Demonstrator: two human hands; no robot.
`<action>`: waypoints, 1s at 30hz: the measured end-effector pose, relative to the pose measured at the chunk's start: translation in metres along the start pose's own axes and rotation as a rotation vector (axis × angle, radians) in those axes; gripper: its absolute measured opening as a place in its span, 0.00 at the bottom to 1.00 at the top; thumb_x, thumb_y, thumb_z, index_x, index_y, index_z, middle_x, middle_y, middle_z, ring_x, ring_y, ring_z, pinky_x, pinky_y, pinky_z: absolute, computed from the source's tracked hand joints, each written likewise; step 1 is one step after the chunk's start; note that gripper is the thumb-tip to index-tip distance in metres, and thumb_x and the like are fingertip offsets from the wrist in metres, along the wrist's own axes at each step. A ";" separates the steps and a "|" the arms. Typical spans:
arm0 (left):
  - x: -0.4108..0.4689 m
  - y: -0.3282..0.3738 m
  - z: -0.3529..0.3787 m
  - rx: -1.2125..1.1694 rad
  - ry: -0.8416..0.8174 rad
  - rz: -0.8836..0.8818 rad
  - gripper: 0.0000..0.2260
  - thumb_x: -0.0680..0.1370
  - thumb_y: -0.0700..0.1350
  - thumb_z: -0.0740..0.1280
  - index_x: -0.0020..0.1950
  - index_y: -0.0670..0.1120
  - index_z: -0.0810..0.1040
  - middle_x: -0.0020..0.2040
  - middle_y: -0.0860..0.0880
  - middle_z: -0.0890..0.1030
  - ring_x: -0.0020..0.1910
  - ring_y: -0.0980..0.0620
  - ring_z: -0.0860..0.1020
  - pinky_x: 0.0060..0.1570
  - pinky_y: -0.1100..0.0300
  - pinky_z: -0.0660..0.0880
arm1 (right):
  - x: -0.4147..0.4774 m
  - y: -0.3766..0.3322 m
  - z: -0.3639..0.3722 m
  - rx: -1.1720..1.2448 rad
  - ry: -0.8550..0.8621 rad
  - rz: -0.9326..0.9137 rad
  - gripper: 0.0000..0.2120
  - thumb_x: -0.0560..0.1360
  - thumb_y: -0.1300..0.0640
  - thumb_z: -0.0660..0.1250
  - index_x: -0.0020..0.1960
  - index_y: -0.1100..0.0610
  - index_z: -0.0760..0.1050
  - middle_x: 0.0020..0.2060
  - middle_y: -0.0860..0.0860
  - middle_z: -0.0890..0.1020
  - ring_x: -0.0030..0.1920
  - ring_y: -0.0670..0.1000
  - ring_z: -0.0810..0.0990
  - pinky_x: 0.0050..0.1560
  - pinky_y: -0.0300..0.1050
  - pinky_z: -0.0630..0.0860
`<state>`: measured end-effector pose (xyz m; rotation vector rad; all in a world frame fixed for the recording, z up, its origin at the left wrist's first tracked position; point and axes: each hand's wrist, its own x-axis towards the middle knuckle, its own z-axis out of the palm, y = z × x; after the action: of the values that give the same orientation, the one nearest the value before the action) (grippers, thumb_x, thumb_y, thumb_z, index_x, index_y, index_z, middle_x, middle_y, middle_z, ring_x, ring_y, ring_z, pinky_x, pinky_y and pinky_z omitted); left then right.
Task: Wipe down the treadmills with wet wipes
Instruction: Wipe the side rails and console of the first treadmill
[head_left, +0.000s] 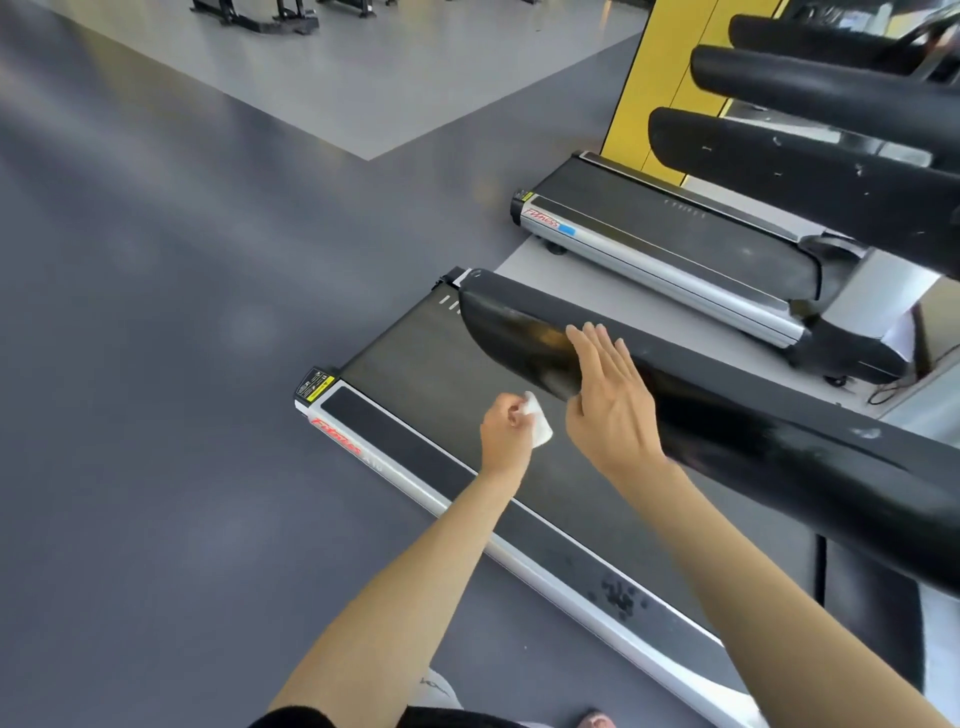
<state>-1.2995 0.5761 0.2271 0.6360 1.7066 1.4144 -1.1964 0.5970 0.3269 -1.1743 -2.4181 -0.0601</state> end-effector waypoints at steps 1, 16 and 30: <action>0.006 0.001 -0.009 -0.082 -0.003 -0.092 0.04 0.79 0.39 0.63 0.52 0.43 0.76 0.50 0.44 0.79 0.49 0.46 0.77 0.50 0.57 0.76 | -0.010 0.000 0.002 0.025 0.037 -0.021 0.31 0.65 0.75 0.64 0.68 0.66 0.70 0.66 0.64 0.74 0.69 0.62 0.71 0.73 0.54 0.60; -0.011 0.026 -0.056 -0.417 -0.494 -0.334 0.10 0.80 0.36 0.63 0.60 0.43 0.73 0.52 0.43 0.80 0.50 0.46 0.81 0.50 0.52 0.79 | -0.030 -0.010 0.039 0.751 -0.330 0.734 0.06 0.73 0.59 0.68 0.49 0.59 0.81 0.39 0.48 0.80 0.43 0.49 0.78 0.37 0.31 0.69; -0.001 0.049 0.039 -0.063 0.481 0.221 0.07 0.82 0.39 0.59 0.49 0.39 0.76 0.46 0.50 0.73 0.47 0.46 0.75 0.47 0.59 0.73 | -0.061 0.031 0.016 -0.130 0.300 0.282 0.32 0.67 0.70 0.58 0.71 0.63 0.64 0.72 0.64 0.58 0.73 0.64 0.57 0.74 0.53 0.50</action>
<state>-1.2725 0.6088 0.2729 0.4840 1.9929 1.8845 -1.1461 0.5752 0.2822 -1.4407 -1.9969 -0.2877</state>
